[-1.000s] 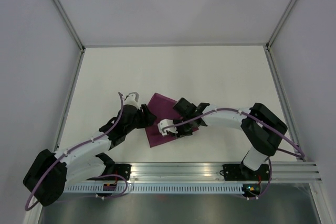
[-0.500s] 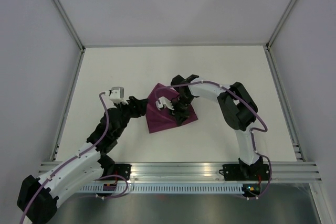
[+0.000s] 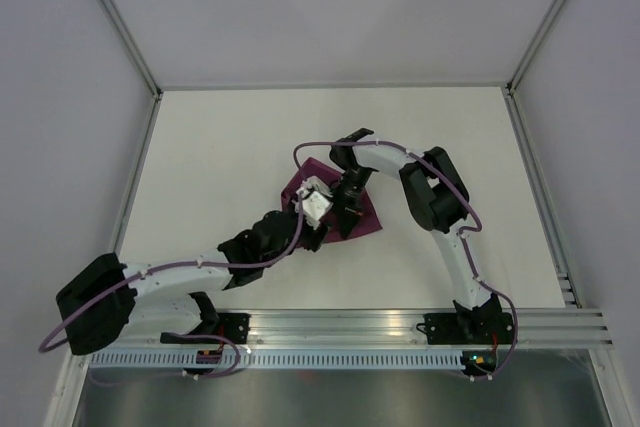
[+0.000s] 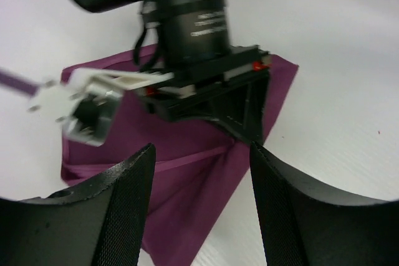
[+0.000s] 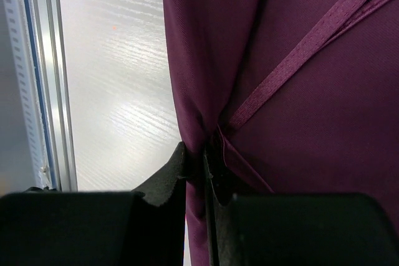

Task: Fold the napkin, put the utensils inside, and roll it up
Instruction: Roll the napkin with the utensil

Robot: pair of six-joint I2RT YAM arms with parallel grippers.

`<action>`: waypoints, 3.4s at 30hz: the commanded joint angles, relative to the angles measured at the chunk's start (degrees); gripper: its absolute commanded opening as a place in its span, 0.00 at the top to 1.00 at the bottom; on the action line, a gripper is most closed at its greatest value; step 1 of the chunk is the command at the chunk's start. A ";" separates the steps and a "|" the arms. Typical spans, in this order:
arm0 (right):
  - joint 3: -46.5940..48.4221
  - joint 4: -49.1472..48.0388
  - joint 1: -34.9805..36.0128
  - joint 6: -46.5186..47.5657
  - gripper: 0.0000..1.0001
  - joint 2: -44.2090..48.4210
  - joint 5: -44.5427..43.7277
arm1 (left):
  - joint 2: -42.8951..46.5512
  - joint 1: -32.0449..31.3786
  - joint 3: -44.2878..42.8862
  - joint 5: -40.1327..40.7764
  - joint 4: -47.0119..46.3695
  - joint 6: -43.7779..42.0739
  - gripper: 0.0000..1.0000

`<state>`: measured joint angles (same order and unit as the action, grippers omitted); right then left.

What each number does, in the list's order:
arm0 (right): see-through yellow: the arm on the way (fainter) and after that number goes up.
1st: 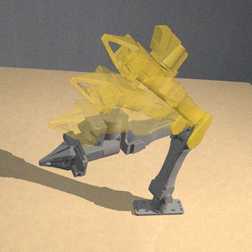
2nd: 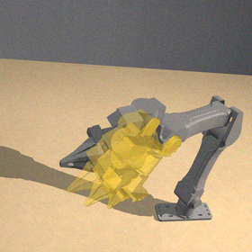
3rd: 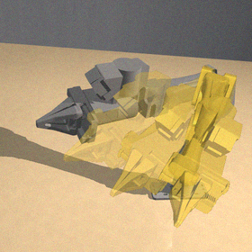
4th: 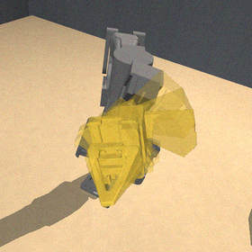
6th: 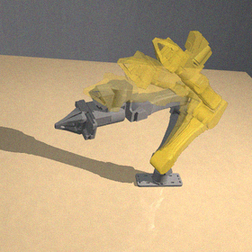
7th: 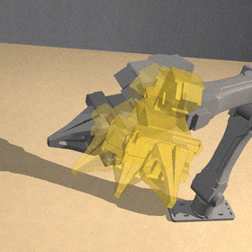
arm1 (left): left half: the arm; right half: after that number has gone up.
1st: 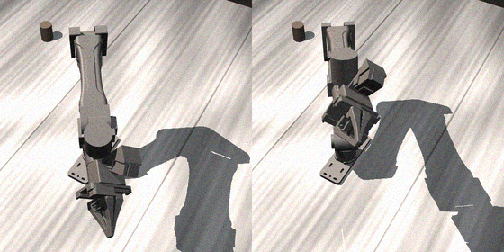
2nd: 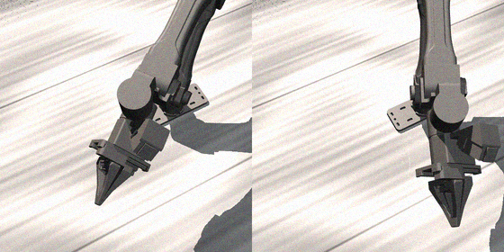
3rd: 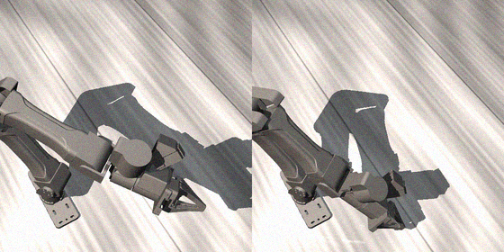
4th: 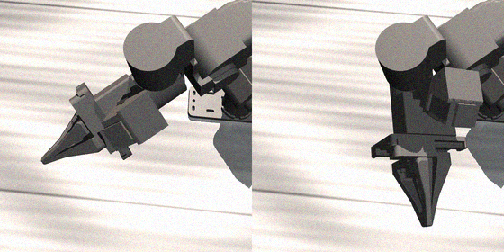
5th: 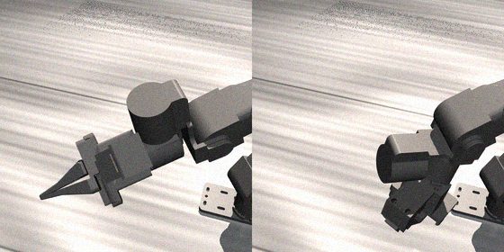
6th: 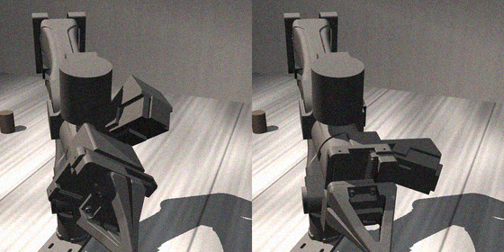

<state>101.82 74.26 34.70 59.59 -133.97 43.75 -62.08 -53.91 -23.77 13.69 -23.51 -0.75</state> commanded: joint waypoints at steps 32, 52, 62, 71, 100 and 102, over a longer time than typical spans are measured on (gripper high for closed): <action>0.13 -1.75 -2.18 2.63 1.00 -6.83 -11.67 | -34.06 -11.57 -7.61 6.52 -12.18 -25.61 0.34; 1.10 -3.33 -3.49 0.00 0.77 -3.68 -7.72 | -35.83 -8.41 -12.27 -4.10 -1.37 -18.77 0.97; -1.09 -10.87 -9.21 -7.73 0.52 6.78 0.99 | -35.04 -3.48 -11.21 -16.41 -2.60 -7.25 0.98; -10.67 -24.06 -15.19 -14.77 0.50 21.55 -4.88 | -34.25 0.91 -10.68 -24.58 -4.36 -2.50 0.98; -58.92 -52.53 -8.69 6.15 0.46 57.94 -8.06 | -41.62 7.59 -13.06 -42.60 -2.59 12.26 0.98; -61.73 -54.91 -5.61 5.37 0.45 60.13 -9.29 | -42.77 8.12 -13.14 -44.35 -3.47 13.84 0.98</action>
<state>43.09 25.47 25.89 63.33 -77.10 34.33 -101.41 -46.33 -38.00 -25.67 -31.11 8.27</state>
